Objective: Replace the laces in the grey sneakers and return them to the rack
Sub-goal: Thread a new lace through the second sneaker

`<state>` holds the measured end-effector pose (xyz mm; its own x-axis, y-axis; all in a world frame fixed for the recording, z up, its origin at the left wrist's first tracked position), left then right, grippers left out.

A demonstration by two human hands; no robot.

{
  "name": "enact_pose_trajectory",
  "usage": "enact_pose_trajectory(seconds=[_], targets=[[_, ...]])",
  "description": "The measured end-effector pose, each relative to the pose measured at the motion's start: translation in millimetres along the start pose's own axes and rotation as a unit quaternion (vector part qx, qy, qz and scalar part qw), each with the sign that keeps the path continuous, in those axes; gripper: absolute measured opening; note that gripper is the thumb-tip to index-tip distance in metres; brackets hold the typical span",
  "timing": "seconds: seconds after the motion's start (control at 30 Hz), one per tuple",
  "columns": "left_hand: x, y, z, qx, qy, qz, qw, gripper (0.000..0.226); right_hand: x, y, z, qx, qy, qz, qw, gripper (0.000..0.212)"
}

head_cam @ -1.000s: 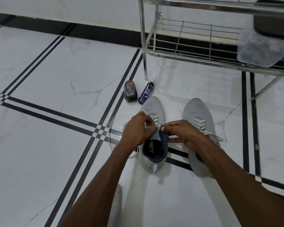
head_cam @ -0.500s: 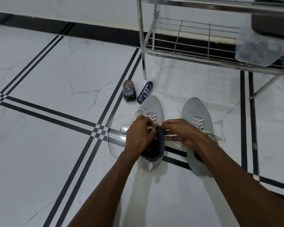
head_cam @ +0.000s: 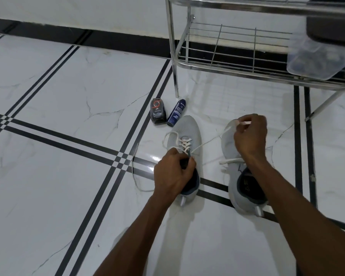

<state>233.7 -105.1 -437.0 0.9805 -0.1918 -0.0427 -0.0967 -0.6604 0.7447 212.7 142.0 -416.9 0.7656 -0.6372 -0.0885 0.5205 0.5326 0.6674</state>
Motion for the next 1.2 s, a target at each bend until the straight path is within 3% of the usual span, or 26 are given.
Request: enact_pose_trajectory(seconds=[0.07, 0.13, 0.2, 0.27, 0.37, 0.4, 0.43, 0.47, 0.5, 0.57, 0.63, 0.7, 0.8, 0.87, 0.97, 1.07, 1.2], targets=[[-0.1, 0.1, -0.8, 0.012, 0.003, 0.0, 1.0, 0.034, 12.1, -27.6, 2.4, 0.026, 0.077, 0.129, 0.988, 0.04], [-0.6, -0.8, -1.5, 0.02, 0.005, 0.0, 1.0, 0.037, 43.9, -60.7, 13.3, 0.094, 0.156, 0.28, 0.943, 0.026], [-1.7, 0.7, -2.3, 0.021, 0.009, -0.005, 1.0, 0.038, 63.0, -74.3, 26.3, 0.135, 0.205, 0.335, 0.91, 0.014], [-1.2, 1.8, -1.1, 0.021, 0.013, -0.005, 1.0, 0.035, 56.7, -64.4, 32.7, 0.143, 0.209, 0.269, 0.929, 0.021], [0.2, 1.2, 1.1, 0.024, 0.007, -0.001, 1.0, 0.032, 10.8, -7.1, 19.9, 0.11, 0.103, -0.027, 0.988, 0.021], [0.4, 2.0, 1.5, 0.027, 0.007, -0.002, 1.0, 0.031, 3.1, 9.5, 13.7, 0.089, 0.072, -0.095, 0.989, 0.018], [0.2, 2.6, 1.6, 0.029, 0.009, -0.006, 1.0, 0.031, -0.6, 17.0, 9.7, 0.069, 0.047, -0.114, 0.99, 0.018], [0.2, 2.3, 2.3, 0.03, 0.009, -0.007, 1.0, 0.031, -0.7, 11.4, 7.4, 0.064, 0.05, -0.083, 0.993, 0.021], [-0.3, 1.5, 2.5, 0.031, 0.008, -0.007, 0.999, 0.03, 3.2, -3.1, 8.2, 0.097, 0.076, -0.002, 0.992, 0.027], [-0.5, 0.7, 3.4, 0.032, 0.008, -0.006, 0.999, 0.031, 29.8, -48.4, 11.0, 0.193, 0.155, 0.214, 0.945, 0.033], [-1.8, 1.0, 3.6, 0.026, 0.007, -0.014, 1.0, 0.033, 59.0, -77.8, 17.3, 0.193, 0.215, 0.332, 0.898, 0.017], [-1.6, 1.2, 4.5, 0.024, 0.008, -0.015, 1.0, 0.033, 60.9, -76.5, 23.8, 0.173, 0.24, 0.286, 0.912, 0.014], [-0.1, 1.5, 4.5, 0.031, 0.004, -0.013, 0.999, 0.03, 30.4, -34.1, 13.7, 0.123, 0.134, 0.075, 0.98, 0.013], [0.4, 2.5, 4.2, 0.03, 0.003, -0.015, 0.999, 0.03, 17.6, -14.3, 4.6, 0.106, 0.089, 0.02, 0.99, 0.014], [1.0, 5.0, 2.5, 0.028, 0.005, -0.021, 0.999, 0.028, 27.5, -38.1, 13.6, 0.123, 0.152, 0.174, 0.965, 0.042], [2.3, 11.3, 2.6, 0.061, 0.004, -0.031, 0.998, 0.019, 48.5, -59.1, 28.0, 0.098, 0.201, 0.272, 0.936, 0.018], [0.0, 9.7, 18.2, 0.037, 0.031, 0.002, 0.999, 0.041, 53.7, -68.0, 25.7, 0.161, 0.168, 0.334, 0.913, 0.016]])
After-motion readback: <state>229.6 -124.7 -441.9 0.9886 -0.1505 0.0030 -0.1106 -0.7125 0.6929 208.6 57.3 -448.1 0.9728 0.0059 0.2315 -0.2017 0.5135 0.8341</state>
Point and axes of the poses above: each hand's wrist, its own x-axis away from the middle knuckle, its own y-axis out of the back of the hand, z = x × y, the point moved 5 cm from there along -x, towards the middle knuckle, and after that the axes turned 6 degrees about x, right-handed, at the moved point
